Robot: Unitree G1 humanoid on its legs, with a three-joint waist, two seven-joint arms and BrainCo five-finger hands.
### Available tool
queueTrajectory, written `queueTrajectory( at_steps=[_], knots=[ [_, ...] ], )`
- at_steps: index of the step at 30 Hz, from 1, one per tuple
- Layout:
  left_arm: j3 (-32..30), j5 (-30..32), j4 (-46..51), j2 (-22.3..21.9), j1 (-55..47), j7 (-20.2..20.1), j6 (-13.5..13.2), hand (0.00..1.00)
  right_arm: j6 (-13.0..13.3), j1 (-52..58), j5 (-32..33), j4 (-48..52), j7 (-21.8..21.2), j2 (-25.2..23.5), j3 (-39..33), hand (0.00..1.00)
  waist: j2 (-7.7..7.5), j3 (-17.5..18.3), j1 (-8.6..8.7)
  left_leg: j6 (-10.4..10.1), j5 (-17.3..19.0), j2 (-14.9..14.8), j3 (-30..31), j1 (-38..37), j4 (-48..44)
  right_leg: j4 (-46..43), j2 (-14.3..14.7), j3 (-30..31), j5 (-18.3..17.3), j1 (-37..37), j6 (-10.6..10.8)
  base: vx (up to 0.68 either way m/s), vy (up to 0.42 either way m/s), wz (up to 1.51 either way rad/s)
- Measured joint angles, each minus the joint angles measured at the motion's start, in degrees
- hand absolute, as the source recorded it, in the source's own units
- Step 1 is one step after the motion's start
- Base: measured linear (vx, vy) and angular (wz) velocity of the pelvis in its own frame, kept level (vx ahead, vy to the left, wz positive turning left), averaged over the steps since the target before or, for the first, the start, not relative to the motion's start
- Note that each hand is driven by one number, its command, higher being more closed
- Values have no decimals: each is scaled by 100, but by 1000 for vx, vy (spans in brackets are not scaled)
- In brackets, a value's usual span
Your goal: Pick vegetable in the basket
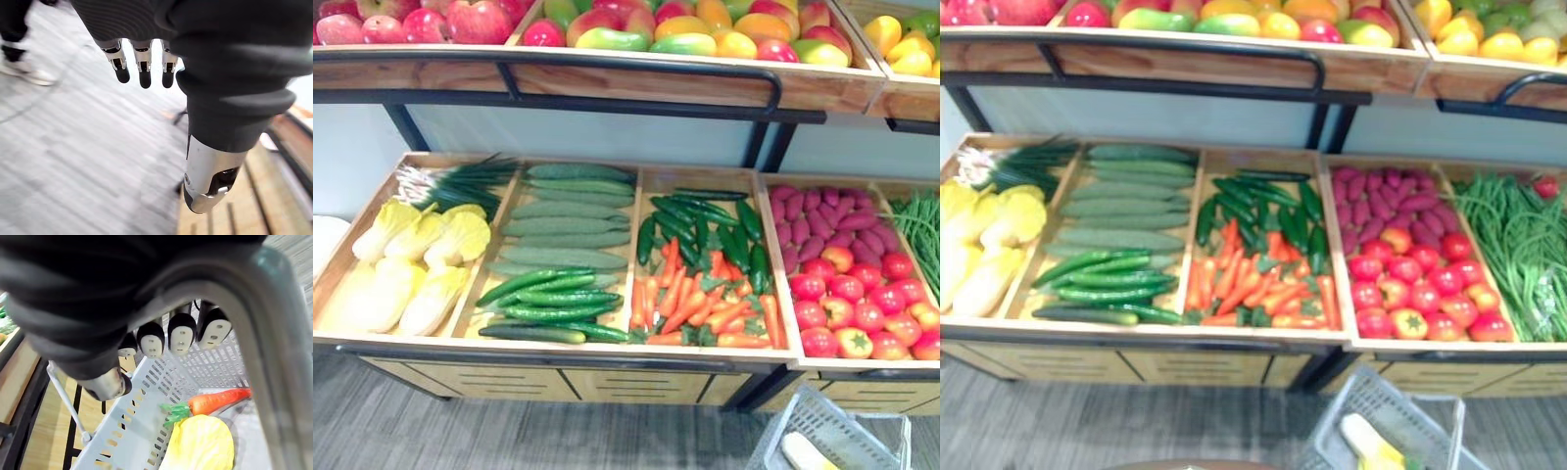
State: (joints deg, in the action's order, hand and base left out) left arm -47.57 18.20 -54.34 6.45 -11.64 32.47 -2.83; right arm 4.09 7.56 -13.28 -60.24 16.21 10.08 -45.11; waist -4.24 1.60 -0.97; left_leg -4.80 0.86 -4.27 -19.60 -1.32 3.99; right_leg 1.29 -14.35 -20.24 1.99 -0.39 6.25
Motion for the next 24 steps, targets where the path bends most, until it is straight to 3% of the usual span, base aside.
queueTrajectory(
  at_steps=[8,17,24],
  knots=[
    [124,-458,-669,-134,-27,-842,95,0,-8,-284,29,-597,73,20,-58,100,54,31,113,42,-93,59,133,-25,143,57,-10,-121,14,68,22,12,-7,8],
    [1094,-689,-733,-201,60,-1492,12,0,-13,-424,39,-607,52,20,96,100,93,38,233,41,-93,71,134,-35,148,57,-15,-116,8,68,15,0,0,0],
    [1829,-914,-734,-208,63,-2015,-204,0,-12,-412,97,-618,-98,-2,335,100,139,-12,241,30,-84,64,41,-99,154,65,-5,-14,2,64,24,0,-19,-7]
  ],
)
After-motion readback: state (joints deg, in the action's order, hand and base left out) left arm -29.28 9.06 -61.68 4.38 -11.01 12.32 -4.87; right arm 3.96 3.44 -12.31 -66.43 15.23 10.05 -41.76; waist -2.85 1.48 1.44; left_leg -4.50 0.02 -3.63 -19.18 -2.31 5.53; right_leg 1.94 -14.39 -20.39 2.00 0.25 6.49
